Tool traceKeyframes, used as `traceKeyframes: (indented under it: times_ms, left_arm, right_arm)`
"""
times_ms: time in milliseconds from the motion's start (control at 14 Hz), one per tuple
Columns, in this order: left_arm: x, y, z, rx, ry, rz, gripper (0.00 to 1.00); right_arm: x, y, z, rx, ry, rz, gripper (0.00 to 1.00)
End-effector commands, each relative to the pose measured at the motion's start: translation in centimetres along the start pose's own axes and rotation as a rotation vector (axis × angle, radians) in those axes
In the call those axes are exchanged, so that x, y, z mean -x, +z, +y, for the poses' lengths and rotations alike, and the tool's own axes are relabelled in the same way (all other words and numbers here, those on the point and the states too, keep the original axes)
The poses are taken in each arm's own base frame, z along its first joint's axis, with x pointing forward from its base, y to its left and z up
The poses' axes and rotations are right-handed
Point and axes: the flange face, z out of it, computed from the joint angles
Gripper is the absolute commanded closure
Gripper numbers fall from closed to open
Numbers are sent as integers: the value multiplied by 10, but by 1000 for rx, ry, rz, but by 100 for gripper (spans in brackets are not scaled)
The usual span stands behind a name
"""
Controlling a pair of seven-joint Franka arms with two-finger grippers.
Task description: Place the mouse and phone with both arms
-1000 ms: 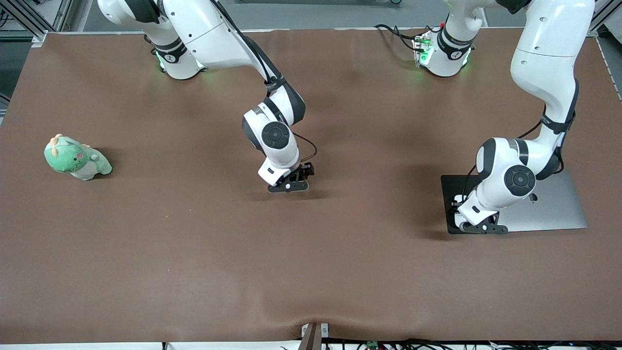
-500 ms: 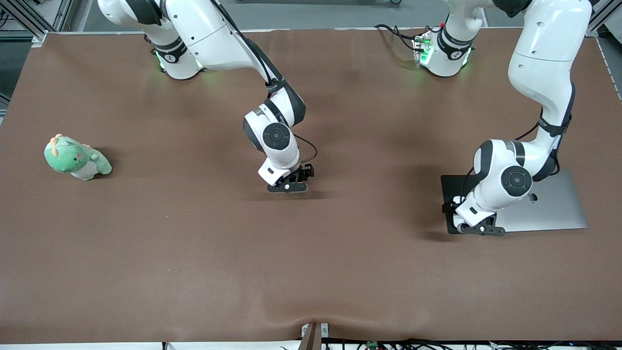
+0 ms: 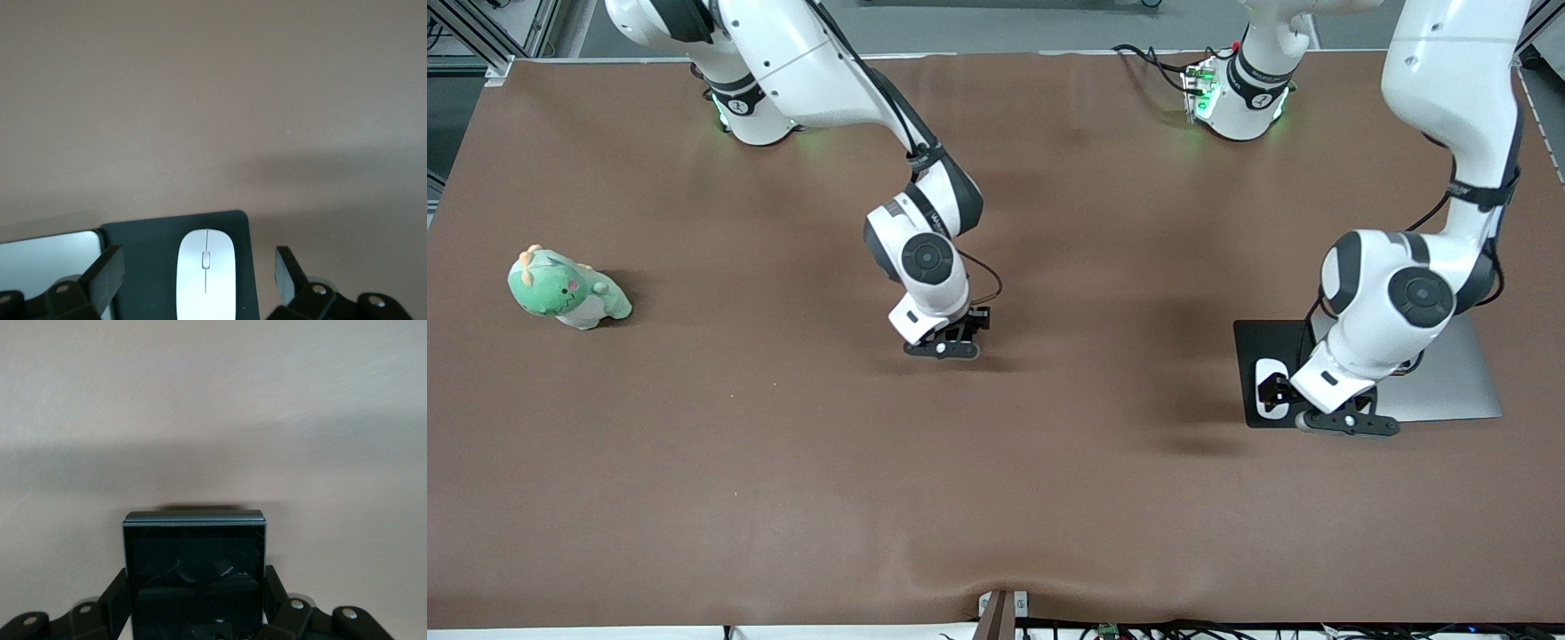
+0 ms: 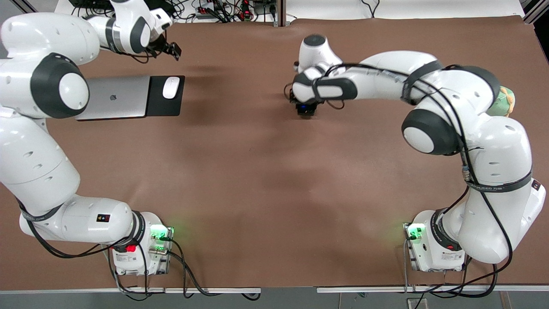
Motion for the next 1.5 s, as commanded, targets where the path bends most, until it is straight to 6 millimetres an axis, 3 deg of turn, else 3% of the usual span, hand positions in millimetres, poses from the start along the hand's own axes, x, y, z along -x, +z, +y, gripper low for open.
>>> traceKeyframes:
  times_ms: [0, 143, 357, 500, 643, 857, 1071, 1143, 1429]
  left_arm:
    - [1, -46, 5, -5, 9, 13, 0]
    - [0, -82, 9, -5, 11, 27, 0]
    - [7, -148, 18, -9, 25, -4, 0]
    - [8, -191, 25, 15, 5, -41, 0]
    - [7, -226, 30, 34, -12, -74, 0]
    - [2, -279, 43, 51, -16, -130, 0]
    - [-1, -322, 57, 99, -30, -128, 0]
    - [0, -331, 61, 105, -33, -135, 0]
    - [19, -344, 76, 97, -43, -178, 0]
  right_arm:
    - [-26, -82, 52, -13, 72, -47, 100]
    - [-45, -123, 103, -12, 43, -86, 100]
    - [-79, -177, 211, -25, -40, -127, 100]
    - [-95, -197, 286, -6, -63, -132, 100]
    - [-106, -202, 343, -5, -74, -137, 100]
    - [-115, -192, 424, 11, -85, -156, 100]
    - [-108, -157, 487, 3, -51, -200, 100]
    - [-105, -148, 502, 0, -49, -202, 100]
    - [-81, -79, 516, 37, -55, -214, 100]
